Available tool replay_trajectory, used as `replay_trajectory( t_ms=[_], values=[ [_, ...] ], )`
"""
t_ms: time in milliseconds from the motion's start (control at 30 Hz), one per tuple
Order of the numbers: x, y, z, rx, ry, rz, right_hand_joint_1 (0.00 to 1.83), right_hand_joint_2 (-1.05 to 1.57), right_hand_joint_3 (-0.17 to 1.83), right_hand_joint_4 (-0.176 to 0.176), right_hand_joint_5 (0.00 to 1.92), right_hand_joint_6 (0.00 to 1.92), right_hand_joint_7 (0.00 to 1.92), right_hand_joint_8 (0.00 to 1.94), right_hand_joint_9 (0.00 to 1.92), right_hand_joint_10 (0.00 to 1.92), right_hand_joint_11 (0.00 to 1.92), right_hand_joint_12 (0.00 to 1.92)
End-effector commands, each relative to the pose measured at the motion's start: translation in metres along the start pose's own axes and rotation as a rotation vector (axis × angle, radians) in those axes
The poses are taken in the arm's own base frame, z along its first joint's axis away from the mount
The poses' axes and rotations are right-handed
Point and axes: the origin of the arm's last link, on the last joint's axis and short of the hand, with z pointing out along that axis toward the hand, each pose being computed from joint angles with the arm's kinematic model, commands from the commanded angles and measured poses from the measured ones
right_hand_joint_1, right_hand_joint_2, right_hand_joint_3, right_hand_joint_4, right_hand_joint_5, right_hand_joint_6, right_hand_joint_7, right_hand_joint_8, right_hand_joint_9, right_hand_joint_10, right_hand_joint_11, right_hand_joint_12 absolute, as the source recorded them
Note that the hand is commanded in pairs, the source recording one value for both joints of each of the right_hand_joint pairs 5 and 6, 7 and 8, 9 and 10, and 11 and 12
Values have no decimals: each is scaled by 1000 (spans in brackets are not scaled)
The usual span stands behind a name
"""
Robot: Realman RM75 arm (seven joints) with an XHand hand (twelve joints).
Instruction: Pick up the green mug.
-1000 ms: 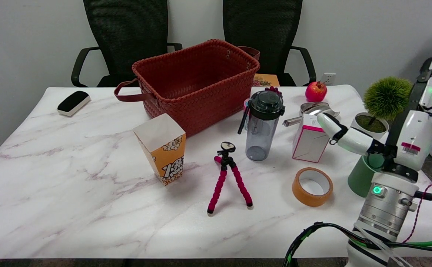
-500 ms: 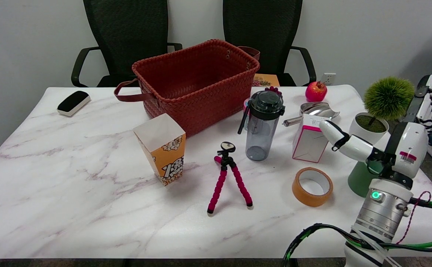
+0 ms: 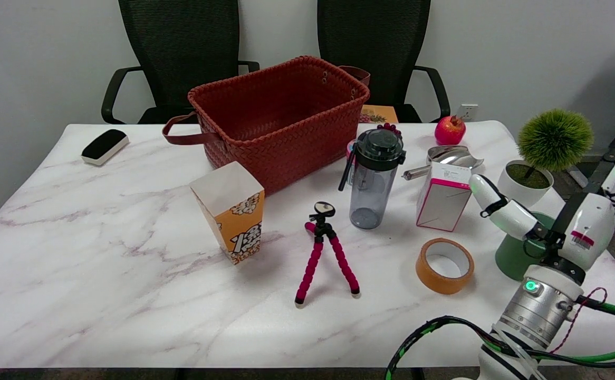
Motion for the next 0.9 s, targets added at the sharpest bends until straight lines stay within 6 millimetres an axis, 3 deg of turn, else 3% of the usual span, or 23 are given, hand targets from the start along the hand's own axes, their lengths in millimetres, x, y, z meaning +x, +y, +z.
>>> replay_trajectory(
  t_ms=[33,267,567,900],
  values=[
    [12,23,-26,-115,58,-85,811,355,252,0,0,0,0,0,0,0,0,0],
    [25,45,-31,-151,93,-90,799,421,214,0,0,0,0,0,0,0,0,0],
    [27,73,-39,-188,90,-11,800,435,214,0,0,0,0,0,0,0,0,0],
    [25,85,-40,-183,79,64,849,304,266,0,0,0,0,0,0,0,0,0]
  ],
)
